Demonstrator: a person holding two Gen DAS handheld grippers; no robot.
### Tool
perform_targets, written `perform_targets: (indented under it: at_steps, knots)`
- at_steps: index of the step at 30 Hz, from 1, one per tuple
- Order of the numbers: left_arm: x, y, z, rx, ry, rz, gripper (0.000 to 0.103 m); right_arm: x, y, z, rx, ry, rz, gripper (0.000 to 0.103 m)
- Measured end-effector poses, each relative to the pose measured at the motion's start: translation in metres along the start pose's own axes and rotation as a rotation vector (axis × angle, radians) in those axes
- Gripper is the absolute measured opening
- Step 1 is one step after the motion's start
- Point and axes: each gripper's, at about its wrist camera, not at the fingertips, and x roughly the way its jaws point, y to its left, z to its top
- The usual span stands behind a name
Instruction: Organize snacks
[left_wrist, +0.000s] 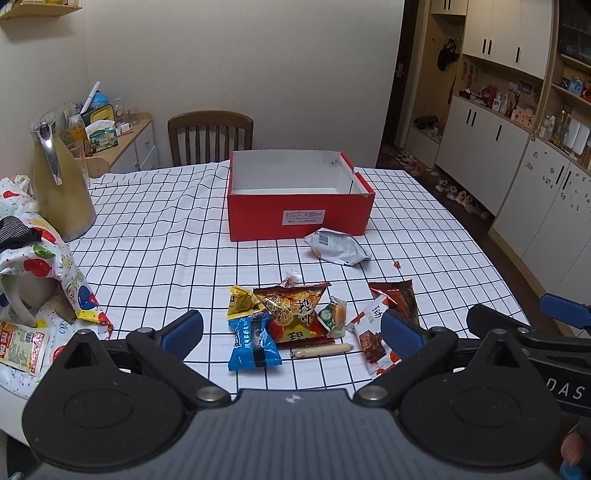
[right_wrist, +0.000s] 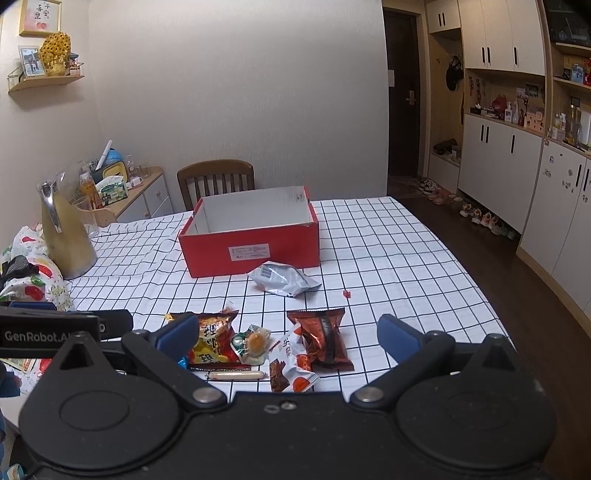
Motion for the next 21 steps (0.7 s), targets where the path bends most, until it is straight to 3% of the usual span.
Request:
perform_targets:
  at_steps: [21]
  knots:
    - [0.0078, -0.0047, 0.0042, 0.006, -0.004, -0.040, 0.103, -0.0016, -0.0057, -0.0002, 0.009, -0.019, -0.026, 0.103]
